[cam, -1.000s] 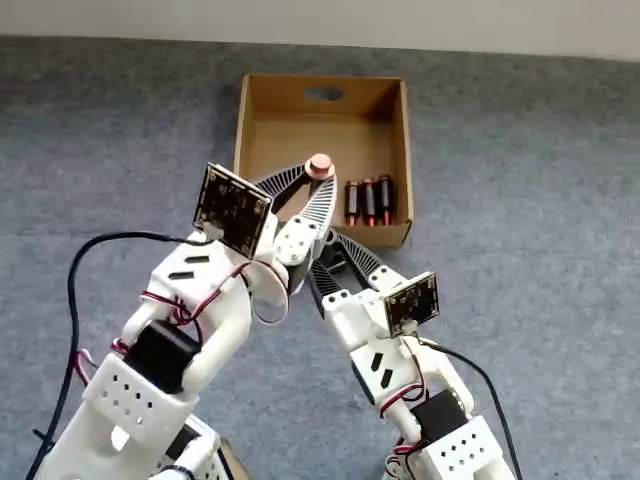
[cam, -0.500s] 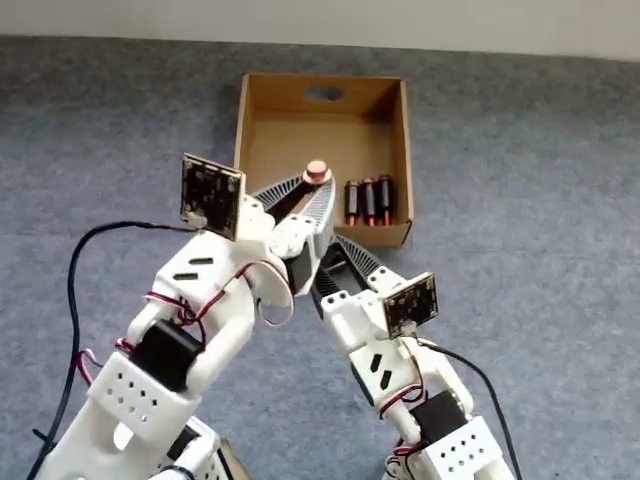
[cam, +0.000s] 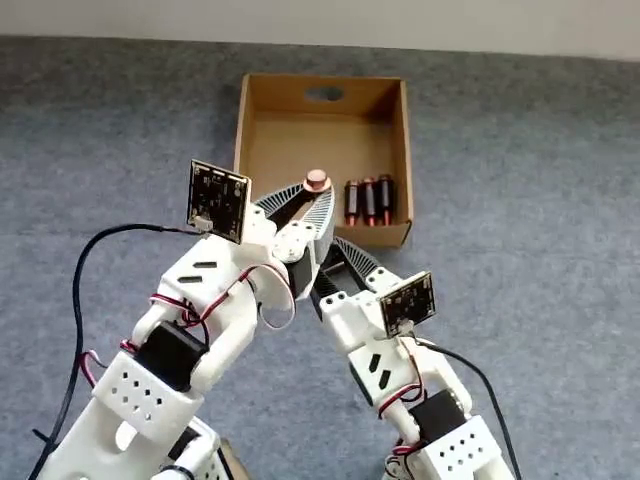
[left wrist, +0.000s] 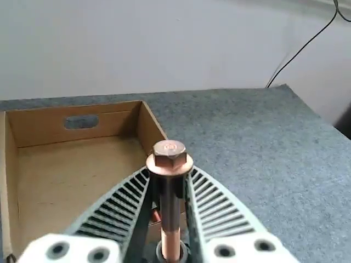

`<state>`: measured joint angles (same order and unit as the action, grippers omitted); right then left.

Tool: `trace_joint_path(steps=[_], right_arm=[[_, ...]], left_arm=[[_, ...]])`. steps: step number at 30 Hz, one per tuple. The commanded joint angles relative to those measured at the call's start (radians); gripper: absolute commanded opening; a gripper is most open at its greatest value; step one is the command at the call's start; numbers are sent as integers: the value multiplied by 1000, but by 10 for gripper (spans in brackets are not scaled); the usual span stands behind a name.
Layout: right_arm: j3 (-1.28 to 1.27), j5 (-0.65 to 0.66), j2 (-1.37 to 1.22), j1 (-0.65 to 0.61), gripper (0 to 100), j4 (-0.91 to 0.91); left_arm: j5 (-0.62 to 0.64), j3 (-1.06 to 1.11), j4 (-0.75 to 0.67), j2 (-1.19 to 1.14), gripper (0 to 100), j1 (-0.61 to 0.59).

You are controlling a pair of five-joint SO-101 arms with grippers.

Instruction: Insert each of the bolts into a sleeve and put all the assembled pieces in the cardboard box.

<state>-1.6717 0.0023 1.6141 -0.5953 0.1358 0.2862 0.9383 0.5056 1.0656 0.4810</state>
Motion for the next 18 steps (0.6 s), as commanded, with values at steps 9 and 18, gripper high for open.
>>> trace_joint_path(steps=[9, 18], right_arm=[[-13, -8, 13, -1, 6, -19], [-22, -8, 13, -1, 6, -19]], left_arm=[[-140, -22, 227, 8, 10, 10], [-137, -28, 315, 10, 141, 10]])
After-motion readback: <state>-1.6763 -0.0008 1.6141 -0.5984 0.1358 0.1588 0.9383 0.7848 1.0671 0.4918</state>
